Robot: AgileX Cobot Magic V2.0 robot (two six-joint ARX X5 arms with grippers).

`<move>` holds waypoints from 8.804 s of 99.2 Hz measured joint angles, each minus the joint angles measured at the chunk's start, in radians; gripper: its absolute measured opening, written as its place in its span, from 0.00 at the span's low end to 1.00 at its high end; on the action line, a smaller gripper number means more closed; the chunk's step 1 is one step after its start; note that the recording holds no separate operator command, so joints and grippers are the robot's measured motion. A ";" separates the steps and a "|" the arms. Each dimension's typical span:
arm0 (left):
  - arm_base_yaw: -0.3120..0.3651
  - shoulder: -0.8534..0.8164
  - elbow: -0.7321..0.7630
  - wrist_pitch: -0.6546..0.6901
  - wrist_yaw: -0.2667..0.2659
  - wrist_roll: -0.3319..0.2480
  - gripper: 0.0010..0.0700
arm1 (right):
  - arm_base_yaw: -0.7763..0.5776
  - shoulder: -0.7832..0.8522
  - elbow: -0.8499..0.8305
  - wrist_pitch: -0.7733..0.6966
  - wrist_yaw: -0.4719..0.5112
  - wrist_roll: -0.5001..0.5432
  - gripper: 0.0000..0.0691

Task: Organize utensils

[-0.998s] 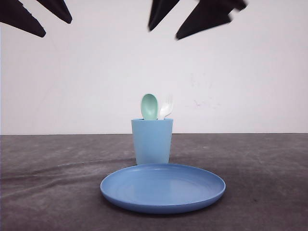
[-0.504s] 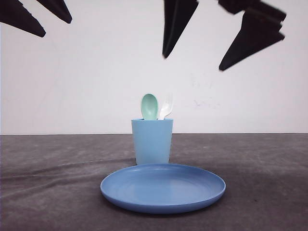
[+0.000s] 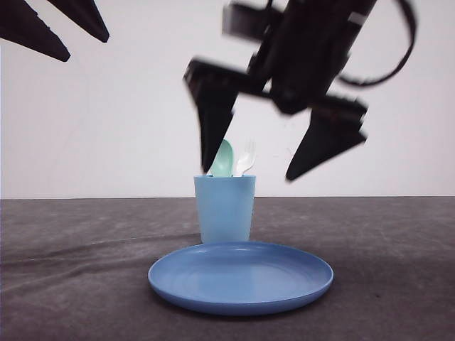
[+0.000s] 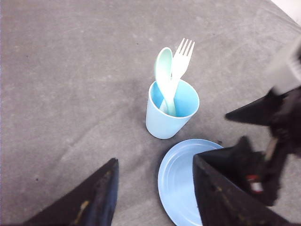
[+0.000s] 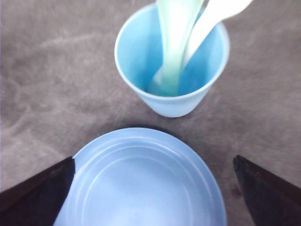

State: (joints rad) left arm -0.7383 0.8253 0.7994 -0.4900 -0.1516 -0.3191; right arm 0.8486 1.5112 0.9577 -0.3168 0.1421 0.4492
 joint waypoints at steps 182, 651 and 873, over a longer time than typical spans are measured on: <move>0.000 0.000 0.000 -0.014 0.000 0.000 0.42 | -0.122 0.264 0.180 0.129 -0.090 -0.080 0.60; 0.000 0.001 0.000 0.024 0.000 -0.011 0.02 | 0.107 -0.800 -0.128 -0.165 0.332 -0.188 0.01; 0.651 -0.822 -0.766 0.306 0.043 0.305 0.02 | 0.107 -0.800 -0.128 -0.165 0.333 -0.188 0.01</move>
State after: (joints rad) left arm -0.0872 0.0036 0.0334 -0.1837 -0.1089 -0.0139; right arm 0.9554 0.7113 0.8295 -0.4816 0.4747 0.2611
